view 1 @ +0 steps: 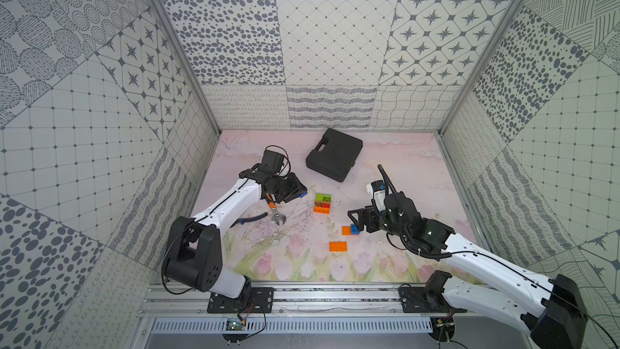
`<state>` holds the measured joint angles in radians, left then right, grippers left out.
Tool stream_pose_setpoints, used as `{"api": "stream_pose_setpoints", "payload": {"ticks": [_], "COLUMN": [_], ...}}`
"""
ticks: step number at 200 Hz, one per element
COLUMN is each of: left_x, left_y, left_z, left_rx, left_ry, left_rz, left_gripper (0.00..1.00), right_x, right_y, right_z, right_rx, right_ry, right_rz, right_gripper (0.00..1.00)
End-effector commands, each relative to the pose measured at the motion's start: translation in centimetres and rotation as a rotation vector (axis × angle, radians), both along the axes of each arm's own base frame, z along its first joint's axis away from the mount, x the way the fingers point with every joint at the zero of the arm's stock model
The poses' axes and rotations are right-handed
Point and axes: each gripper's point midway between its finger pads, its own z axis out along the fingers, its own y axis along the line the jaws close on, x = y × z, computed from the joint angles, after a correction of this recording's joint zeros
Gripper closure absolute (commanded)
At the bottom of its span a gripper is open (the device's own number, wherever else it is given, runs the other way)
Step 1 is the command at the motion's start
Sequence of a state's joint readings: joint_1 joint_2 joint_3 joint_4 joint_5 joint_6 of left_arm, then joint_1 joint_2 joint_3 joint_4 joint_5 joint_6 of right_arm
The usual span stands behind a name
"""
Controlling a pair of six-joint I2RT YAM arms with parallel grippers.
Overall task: Assemble the number 5 with lego
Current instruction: Pick up the lego brick from the center of the board.
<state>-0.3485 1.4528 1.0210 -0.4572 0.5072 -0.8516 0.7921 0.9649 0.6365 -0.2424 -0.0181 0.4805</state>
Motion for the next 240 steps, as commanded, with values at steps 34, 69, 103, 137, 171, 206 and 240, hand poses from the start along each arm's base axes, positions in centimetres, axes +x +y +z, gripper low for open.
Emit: {"api": "stream_pose_setpoints", "payload": {"ticks": [34,69,103,137,171,206,240], "left_x": [-4.9,-7.7,-8.6,-9.4,-10.3,-10.7,-10.7], "left_y": [-5.7,-6.8,-7.8,-8.4,-8.6,-8.7,-8.7], "left_z": [8.8,11.0,13.0,13.9,13.9,13.9,13.8], "left_rx": [-0.538,-0.627,-0.695,-0.739,-0.747,-0.752,-0.759], "left_ry": [-0.082,-0.114,-0.166,-0.183,-0.182,-0.185,-0.18], "left_rz": [-0.1,-0.213,-0.295,-0.36,-0.391,-0.407,-0.41], "left_gripper": [0.89,0.89,0.91,0.93,0.94,0.94,0.95], "right_x": [-0.2,-0.7,-1.4,-0.7,-0.7,-1.0,-1.2], "right_y": [4.6,5.5,6.3,6.4,6.9,7.6,7.9], "right_z": [4.2,6.4,7.8,8.4,9.8,10.8,11.1], "right_rx": [0.058,0.155,0.163,0.159,0.194,0.264,0.282], "right_ry": [-0.326,-0.415,-0.508,-0.551,-0.599,-0.596,-0.582], "right_rz": [0.387,0.541,0.653,0.696,0.742,0.779,0.793], "right_gripper": [0.23,0.32,0.34,0.35,0.36,0.39,0.45]}}
